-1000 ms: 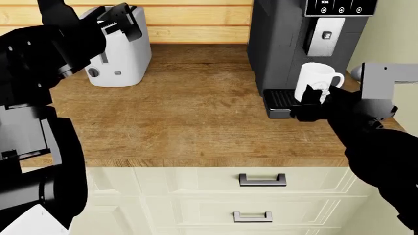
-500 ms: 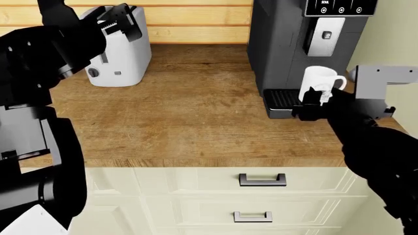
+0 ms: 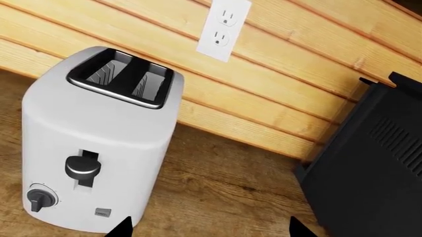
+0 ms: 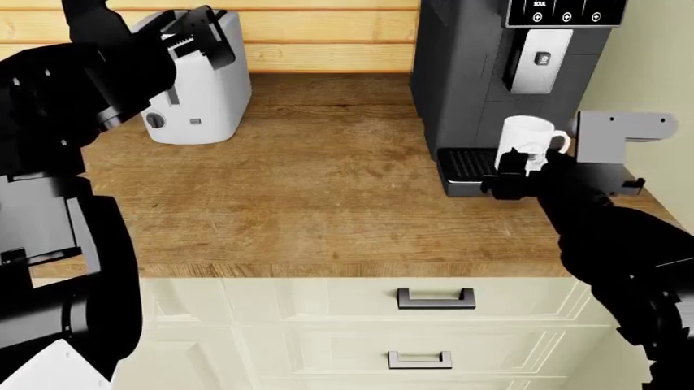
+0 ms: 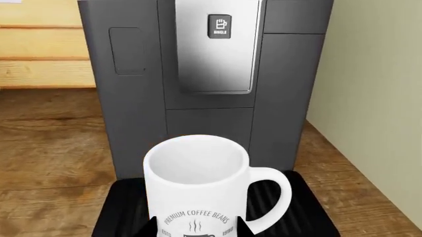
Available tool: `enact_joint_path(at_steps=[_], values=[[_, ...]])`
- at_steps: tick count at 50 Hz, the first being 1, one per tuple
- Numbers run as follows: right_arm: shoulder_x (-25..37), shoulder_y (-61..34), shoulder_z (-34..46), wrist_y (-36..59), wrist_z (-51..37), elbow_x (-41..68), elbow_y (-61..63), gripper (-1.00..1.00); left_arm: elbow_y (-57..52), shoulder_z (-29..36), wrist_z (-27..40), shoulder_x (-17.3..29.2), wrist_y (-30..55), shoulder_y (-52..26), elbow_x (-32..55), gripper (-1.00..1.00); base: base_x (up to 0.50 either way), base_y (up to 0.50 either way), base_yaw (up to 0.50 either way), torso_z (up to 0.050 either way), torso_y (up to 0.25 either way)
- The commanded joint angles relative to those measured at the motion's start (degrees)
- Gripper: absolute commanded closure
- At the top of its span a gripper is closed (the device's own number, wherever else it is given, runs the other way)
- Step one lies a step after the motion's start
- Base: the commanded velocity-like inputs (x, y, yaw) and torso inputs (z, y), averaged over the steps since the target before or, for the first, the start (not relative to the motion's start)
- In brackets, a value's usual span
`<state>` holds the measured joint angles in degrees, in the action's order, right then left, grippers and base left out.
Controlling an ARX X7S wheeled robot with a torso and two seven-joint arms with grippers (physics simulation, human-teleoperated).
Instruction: Pick the mug from the cabinet, place it under the coffee machine dispenser, and press the start button.
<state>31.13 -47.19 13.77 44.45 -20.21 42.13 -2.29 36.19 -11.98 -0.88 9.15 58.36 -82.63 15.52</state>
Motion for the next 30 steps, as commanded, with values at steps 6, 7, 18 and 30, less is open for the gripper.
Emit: enact_joint_path(at_steps=[6,7,18,30], values=[[-0.6,-1.4,1.0,-1.4,0.8,-2.9,-4.1,1.0,0.6,0.2,0.2,0.2,-0.5,0.0,0.4,-1.0,0.0,0.0,0.0,0.0,0.0],[-0.6,-1.6,1.1,-1.5,0.8,-3.1,-4.4,1.0,0.6,0.2,0.2,0.2,-0.5,0.0,0.4,-1.0,0.0,0.0,0.0,0.0,0.0],[-1.4,-4.1,1.9,-3.7,1.7,-5.2,-9.6,1.0,0.4,0.3,0.3,0.3,-0.5,0.1,0.7,-1.0,0.0,0.0,0.0,0.0,0.0],[-3.7,-7.2,4.2,-7.5,4.1,-8.5,-18.9,1.0,0.6,0.4,0.6,0.3,-0.6,0.1,1.0,-1.0,0.0,0.0,0.0,0.0,0.001]])
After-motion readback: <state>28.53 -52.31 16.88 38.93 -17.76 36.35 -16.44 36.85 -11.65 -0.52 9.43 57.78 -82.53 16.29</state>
